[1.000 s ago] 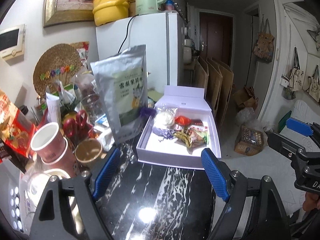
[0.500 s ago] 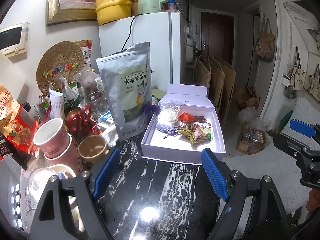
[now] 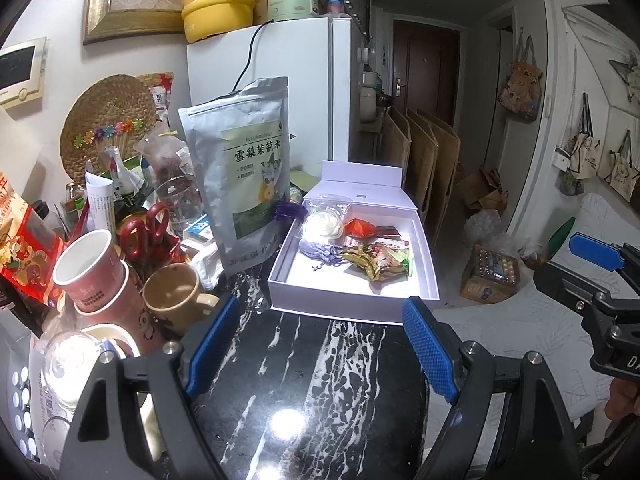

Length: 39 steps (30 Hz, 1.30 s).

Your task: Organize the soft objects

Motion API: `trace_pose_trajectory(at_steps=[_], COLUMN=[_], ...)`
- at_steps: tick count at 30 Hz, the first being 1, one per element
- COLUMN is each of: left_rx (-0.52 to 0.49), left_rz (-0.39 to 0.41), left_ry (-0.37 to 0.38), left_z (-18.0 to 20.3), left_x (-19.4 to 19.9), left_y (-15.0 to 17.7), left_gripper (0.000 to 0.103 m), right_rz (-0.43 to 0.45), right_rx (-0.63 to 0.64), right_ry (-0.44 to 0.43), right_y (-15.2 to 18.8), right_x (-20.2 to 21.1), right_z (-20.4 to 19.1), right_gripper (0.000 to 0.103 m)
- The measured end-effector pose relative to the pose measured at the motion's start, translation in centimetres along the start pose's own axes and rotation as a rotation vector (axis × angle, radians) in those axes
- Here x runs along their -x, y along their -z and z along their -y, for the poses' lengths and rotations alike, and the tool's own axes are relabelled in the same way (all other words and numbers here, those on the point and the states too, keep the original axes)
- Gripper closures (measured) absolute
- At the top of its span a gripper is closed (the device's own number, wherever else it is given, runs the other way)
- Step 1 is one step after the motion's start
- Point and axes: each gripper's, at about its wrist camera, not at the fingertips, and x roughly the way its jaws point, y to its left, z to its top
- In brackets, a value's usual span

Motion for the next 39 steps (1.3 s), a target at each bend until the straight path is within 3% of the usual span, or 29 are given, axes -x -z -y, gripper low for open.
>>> trace_pose_trajectory(at_steps=[39], left_rx=[-0.033], left_rz=[0.005], left_ry=[-0.031], left_z=[0.9], left_x=[1.2], left_y=[0.2], left_gripper=[0.02], right_rz=[-0.007], right_rx=[0.011], right_ry=[0.01], right_y=[0.3], right_x=[0.5], right_z=[-0.1], right_gripper=[0.017])
